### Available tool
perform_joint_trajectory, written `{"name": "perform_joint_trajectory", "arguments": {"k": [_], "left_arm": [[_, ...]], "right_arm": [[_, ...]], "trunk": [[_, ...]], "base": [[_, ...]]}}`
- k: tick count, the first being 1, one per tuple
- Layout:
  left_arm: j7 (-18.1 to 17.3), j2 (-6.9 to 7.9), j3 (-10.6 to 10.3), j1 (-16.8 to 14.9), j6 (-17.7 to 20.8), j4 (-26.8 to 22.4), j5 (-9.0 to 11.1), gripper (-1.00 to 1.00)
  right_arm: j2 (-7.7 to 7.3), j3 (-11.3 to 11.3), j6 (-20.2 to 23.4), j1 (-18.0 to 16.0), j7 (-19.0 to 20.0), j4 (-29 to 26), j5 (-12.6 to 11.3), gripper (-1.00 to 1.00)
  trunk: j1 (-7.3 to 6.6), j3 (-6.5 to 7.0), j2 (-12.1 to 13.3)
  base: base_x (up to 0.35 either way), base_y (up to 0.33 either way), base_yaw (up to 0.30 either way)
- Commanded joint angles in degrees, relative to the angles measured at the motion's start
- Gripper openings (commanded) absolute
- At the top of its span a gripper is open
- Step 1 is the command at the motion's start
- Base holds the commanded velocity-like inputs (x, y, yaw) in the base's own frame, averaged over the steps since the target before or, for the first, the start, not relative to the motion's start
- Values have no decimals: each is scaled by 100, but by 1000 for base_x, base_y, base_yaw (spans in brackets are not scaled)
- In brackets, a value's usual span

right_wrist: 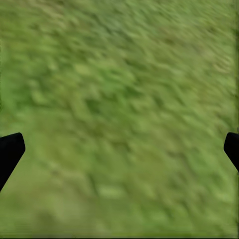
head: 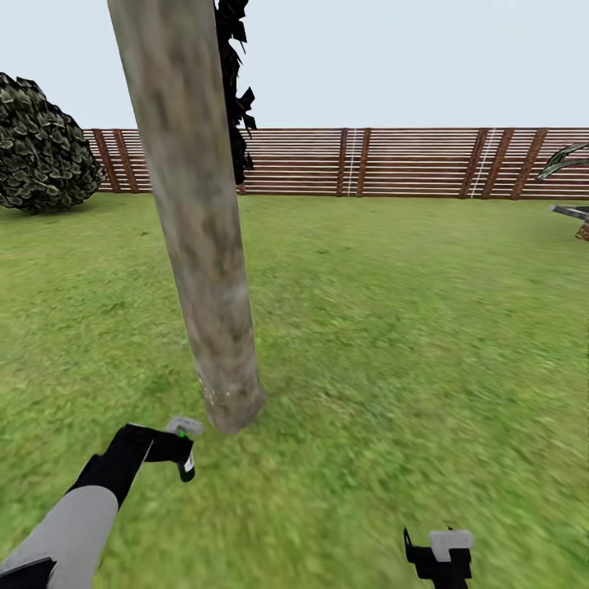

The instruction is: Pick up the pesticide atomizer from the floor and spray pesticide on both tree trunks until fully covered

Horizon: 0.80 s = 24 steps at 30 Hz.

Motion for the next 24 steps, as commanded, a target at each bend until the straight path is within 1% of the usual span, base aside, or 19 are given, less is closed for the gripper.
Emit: {"name": "perform_joint_trajectory", "arguments": {"k": [1, 3, 5, 6, 7, 9, 10, 11, 12, 13, 15, 16, 17, 19, 20, 21, 22, 24], "left_arm": [[-4, -97, -6, -41, -6, -9, -43, -100], [-10, -123, -1, -186, 28, -80, -37, -100], [-16, -91, 2, -384, 200, -135, -30, -100], [-20, -47, 2, -586, 391, -151, -33, -100], [-21, 6, 3, -707, 475, -156, -47, -100], [-25, 142, 6, -800, 527, -161, -46, -100], [-69, 334, 14, -847, 548, -162, -31, -100], [-272, 502, 13, -857, 557, -162, -25, -100], [-492, 557, 5, -850, 554, -166, -31, -100], [-630, 562, -1, -843, 548, -168, -39, -100], [-806, 546, 0, -829, 541, -169, -47, -100], [-883, 474, 2, -837, 543, -170, -45, -100], [-909, 362, -2, -849, 544, -170, -48, -100], [-925, 194, -8, -856, 545, -171, -56, -100], [-930, 79, -41, -859, 547, -171, -63, -100], [-934, -41, -263, -861, 556, -171, -70, -100], [-935, -65, -448, -861, 564, -171, -76, -100], [-936, -47, -602, -868, 574, -172, -78, -100]], "right_arm": [[-2, 1, 0, 14, 0, 0, 1, 100], [-3, 2, 0, 23, 0, 0, 1, 100], [-3, 1, 0, 26, 0, 0, 1, 100], [-3, 1, 0, 26, 0, 0, 1, 100], [-3, 1, 0, 27, 0, 0, 1, 100], [-3, 1, 0, 27, 0, 0, 1, 100], [-3, 1, 0, 27, 0, 0, 1, 100], [-3, 1, 0, 27, 0, 0, 1, 100], [-3, 1, 0, 27, 0, 0, 1, 100], [-3, 2, 0, 27, 0, 0, 1, 100], [-3, 1, 0, 27, 0, 0, 1, 100], [-6, 1, 0, 27, 0, 0, 1, 100], [-9, 1, 0, 27, 0, 0, 1, 100], [-11, 1, 0, 27, 0, 0, 1, 100], [-11, 1, 0, 27, 0, 0, 1, 100], [-12, 1, 0, 27, 0, 0, 1, 100], [-12, 1, 0, 27, 0, 0, 1, 100], [-12, 1, 0, 27, 0, 0, 1, 100]], "trunk": [[0, 0, 0], [0, 0, 0], [0, 0, 0], [0, 0, 0], [0, 0, 0], [0, 0, 0], [0, 0, 0], [0, 0, 0], [0, 0, 0], [0, 0, 0], [0, 0, 0], [0, 0, 0], [0, 0, 0], [0, 0, 0], [0, 0, 0], [0, 0, 0], [0, 0, 0], [0, 0, 0]], "base": [[-50, 0, 0], [-24, 0, 0], [-7, 0, 0], [-2, 0, 0], [-1, 0, 0], [0, 0, 0], [0, 0, 0], [0, 0, 0], [0, 0, 0], [0, 0, 0], [0, 0, 0], [0, 0, 0], [0, 0, 0], [0, 0, 0], [0, 0, 0], [0, 0, 0], [0, 0, 0], [0, 0, 0]]}}
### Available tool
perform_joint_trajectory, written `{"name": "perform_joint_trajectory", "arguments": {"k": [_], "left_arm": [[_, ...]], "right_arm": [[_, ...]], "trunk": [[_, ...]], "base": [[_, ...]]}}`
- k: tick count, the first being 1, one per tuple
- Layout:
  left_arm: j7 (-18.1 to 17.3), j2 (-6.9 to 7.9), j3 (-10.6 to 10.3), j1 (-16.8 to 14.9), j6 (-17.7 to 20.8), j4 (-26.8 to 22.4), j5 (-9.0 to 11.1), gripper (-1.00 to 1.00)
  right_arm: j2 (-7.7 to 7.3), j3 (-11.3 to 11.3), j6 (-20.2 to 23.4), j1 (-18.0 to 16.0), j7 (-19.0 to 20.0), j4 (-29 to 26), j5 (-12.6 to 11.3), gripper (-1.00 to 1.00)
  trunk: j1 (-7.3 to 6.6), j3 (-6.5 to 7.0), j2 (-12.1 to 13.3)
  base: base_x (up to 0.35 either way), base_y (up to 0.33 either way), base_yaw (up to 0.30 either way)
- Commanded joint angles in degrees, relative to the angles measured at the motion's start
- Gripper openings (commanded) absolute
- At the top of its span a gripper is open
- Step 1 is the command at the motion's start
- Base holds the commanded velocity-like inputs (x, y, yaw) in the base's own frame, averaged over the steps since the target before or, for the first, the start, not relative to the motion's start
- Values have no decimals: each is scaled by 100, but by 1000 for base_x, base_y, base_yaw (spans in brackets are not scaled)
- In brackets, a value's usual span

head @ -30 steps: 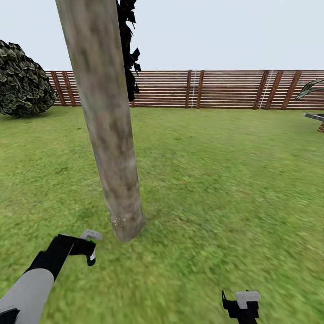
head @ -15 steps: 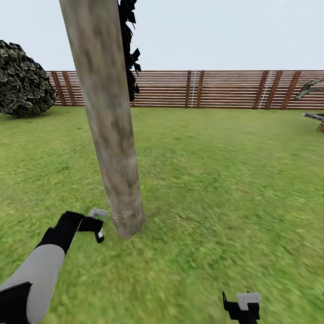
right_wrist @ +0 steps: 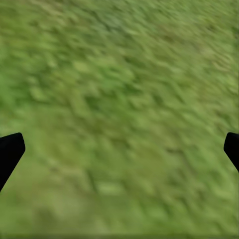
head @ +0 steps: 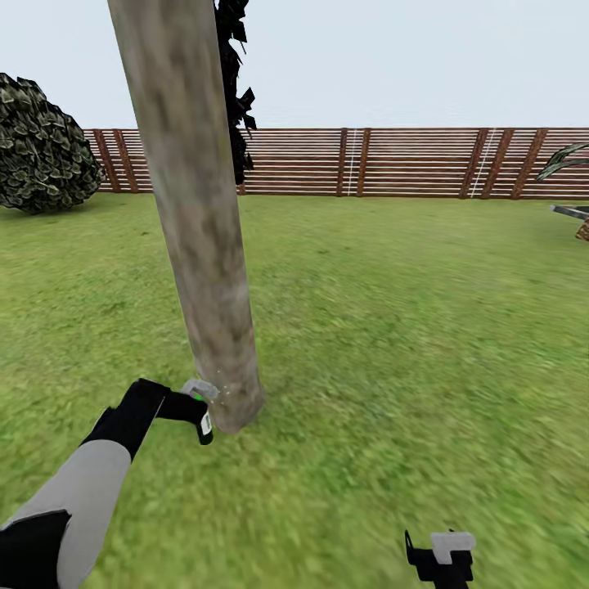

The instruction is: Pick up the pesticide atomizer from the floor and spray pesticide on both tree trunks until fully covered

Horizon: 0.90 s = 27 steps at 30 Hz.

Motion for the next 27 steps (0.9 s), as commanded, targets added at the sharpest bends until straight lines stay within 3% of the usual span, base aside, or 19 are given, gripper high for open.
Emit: {"name": "perform_joint_trajectory", "arguments": {"k": [1, 7, 8, 13, 16, 17, 20, 25, 27], "left_arm": [[-1, 19, -36, -4, 4, -4, 4, -100], [-10, 539, -83, 3, 291, -480, 50, -100], [-10, 565, -87, 25, 339, -580, 53, -100], [-10, 502, -113, 37, 400, -906, 60, -100], [-10, 315, -129, -5, 465, -940, 58, -100], [-10, 188, -133, -72, 534, -953, 57, -100], [-10, 117, -129, -271, 733, -983, 62, -100], [-12, 290, -97, -633, 921, -996, 46, -100], [-97, 639, -98, -695, 930, -998, 65, -100]], "right_arm": [[0, 0, 0, 0, 0, 0, 0, 100], [0, 0, 0, 0, 0, 0, 0, 100], [0, 0, 0, 0, 0, 0, 0, 100], [0, 0, 0, 0, 0, 0, 0, 100], [0, 0, 1, 0, 0, 0, 0, 100], [0, 0, 0, 0, 0, 0, 0, 100], [1, 0, 0, 0, 0, 0, 0, 100], [0, 0, 0, 0, 0, 0, 0, 100], [7, 1, 0, 0, 0, 0, 0, 100]], "trunk": [[0, 0, 0], [0, 0, 0], [0, 0, 0], [0, 0, 0], [0, 0, 0], [0, 0, 0], [0, 0, 0], [0, 0, 0], [0, 0, 0]], "base": [[0, 0, 0], [0, 0, 0], [-26, 0, 0], [-168, 0, 0], [-37, 0, 0], [-7, 0, 0], [-3, 0, 0], [0, 0, 0], [0, 0, 0]]}}
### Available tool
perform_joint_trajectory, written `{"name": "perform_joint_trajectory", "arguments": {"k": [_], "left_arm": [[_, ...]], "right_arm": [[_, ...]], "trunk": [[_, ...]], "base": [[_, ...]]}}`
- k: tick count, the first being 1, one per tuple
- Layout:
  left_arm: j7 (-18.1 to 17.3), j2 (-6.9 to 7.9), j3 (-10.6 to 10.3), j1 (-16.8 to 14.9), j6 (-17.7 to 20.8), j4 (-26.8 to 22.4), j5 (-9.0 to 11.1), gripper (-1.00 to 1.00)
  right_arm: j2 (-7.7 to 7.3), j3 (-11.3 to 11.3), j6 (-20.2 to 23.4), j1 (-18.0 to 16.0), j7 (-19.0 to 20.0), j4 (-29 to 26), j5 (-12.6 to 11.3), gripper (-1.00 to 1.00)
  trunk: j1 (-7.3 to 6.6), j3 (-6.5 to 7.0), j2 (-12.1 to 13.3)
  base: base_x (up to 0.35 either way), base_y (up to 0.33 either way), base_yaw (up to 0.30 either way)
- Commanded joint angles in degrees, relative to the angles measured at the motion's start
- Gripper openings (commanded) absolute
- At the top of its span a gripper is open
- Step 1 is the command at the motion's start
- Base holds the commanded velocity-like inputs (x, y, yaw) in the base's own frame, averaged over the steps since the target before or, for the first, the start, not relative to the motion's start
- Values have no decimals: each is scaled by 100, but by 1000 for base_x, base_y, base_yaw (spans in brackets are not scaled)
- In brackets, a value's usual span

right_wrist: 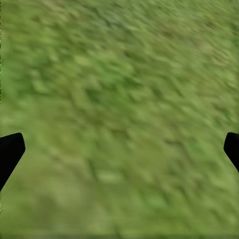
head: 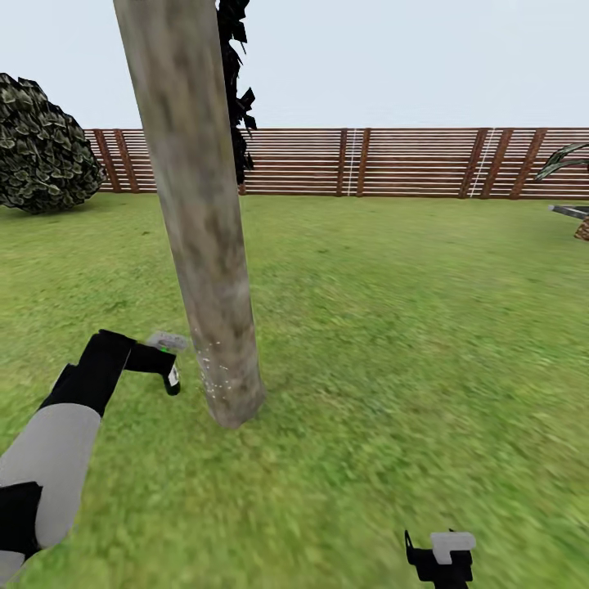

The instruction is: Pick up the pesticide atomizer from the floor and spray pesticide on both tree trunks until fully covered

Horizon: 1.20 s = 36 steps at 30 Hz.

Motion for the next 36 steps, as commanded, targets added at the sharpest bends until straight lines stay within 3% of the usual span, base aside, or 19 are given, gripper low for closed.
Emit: {"name": "perform_joint_trajectory", "arguments": {"k": [1, 4, 6, 10, 14, 16, 19, 36], "left_arm": [[-110, 15, -23, -2, 32, -2, 56, -100], [-285, -44, -42, -7, 32, -9, 44, -100], [-347, -326, -56, -12, 32, -18, 29, -100], [-358, -468, -94, -39, 45, -43, 17, -100], [-359, -372, -92, -99, 49, -125, -3, -100], [-364, -117, -85, -77, 44, -142, 4, -100], [-360, -15, -98, -29, 39, -150, -1, -100], [-346, 20, -47, -2, 41, -153, -8, -100]], "right_arm": [[0, 0, 0, 0, 0, 0, -1, 100], [1, 0, 0, 0, 0, 0, -1, 100], [-5, 0, 0, 0, 0, 0, -1, 100], [-14, -2, 0, 0, 0, 0, -1, 100], [-15, -2, 0, 0, 0, 0, -1, 100], [-16, -2, 0, 0, 0, 0, -1, 100], [-16, -2, 0, 0, 0, 0, -1, 100], [-7, 5, 0, 0, 0, 0, -1, 100]], "trunk": [[0, 0, 0], [0, 0, 0], [0, 0, 0], [0, 0, 0], [0, 0, 0], [0, 0, 0], [0, 0, 0], [0, 0, 0]], "base": [[0, 0, 0], [0, 0, 0], [0, 0, 0], [0, 0, 0], [0, 0, 0], [0, 0, 0], [0, 0, 0], [0, -227, 35]]}}
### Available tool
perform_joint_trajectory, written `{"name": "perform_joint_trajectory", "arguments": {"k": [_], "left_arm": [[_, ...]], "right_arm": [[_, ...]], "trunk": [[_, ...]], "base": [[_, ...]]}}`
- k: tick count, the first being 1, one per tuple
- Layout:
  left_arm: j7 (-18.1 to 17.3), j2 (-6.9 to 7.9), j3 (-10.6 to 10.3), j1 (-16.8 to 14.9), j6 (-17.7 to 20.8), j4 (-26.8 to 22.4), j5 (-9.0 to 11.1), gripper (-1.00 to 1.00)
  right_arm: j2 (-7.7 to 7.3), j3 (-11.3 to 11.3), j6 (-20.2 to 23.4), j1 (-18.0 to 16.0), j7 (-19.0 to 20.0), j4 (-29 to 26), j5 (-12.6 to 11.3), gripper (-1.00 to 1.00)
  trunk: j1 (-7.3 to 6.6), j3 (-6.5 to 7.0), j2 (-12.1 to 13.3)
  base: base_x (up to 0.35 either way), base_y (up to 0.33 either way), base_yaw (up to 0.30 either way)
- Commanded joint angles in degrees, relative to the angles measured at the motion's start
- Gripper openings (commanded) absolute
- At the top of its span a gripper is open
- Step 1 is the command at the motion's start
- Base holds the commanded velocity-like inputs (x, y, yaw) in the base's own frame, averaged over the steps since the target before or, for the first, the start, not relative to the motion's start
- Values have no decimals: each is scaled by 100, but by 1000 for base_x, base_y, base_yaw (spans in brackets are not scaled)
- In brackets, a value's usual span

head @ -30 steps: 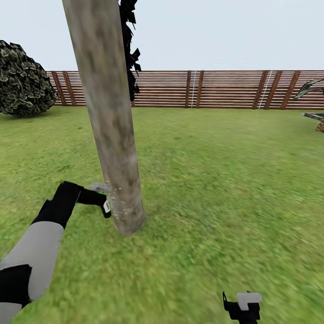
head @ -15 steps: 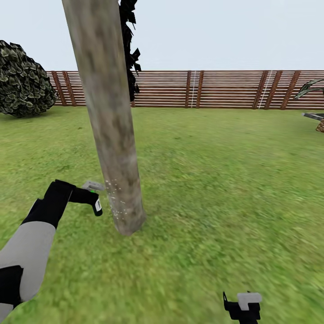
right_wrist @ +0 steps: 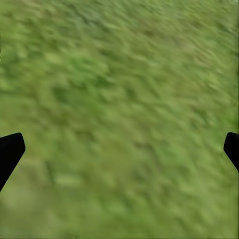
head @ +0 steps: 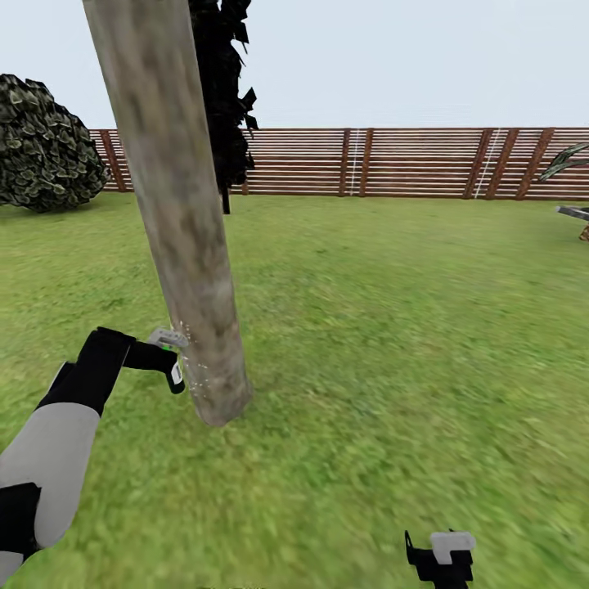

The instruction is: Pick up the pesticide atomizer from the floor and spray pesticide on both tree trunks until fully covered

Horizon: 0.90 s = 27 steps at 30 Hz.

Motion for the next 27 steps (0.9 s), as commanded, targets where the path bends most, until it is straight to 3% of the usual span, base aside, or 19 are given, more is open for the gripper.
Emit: {"name": "perform_joint_trajectory", "arguments": {"k": [1, 9, 14, 19, 22, 27], "left_arm": [[1, 0, 0, 0, 0, 0, 4, -100], [37, 8, 26, 9, -16, 8, 0, -100], [58, 3, 35, 14, -17, 9, 0, -100], [443, 4, 34, 16, -10, 9, 7, -100], [478, 9, 55, 16, -9, 9, 9, -100], [687, 28, 246, 24, -15, 60, 1, -100]], "right_arm": [[2, 1, 0, 0, 0, 0, 0, 100], [8, 0, 0, 0, 0, 0, 0, 100], [-4, -6, 0, 0, 0, 0, 0, 100], [-9, -7, 0, 0, 0, 0, 0, 100], [-9, -7, 0, 0, 0, 0, 0, 100], [-4, -7, 1, 0, 0, 0, 0, 100]], "trunk": [[0, 0, 0], [0, 0, 0], [0, 0, 0], [0, 0, 0], [0, 0, 0], [0, 0, 0]], "base": [[0, -272, 270], [0, -272, 251], [0, -272, 25], [0, -272, 1], [0, -272, 0], [0, -272, 5]]}}
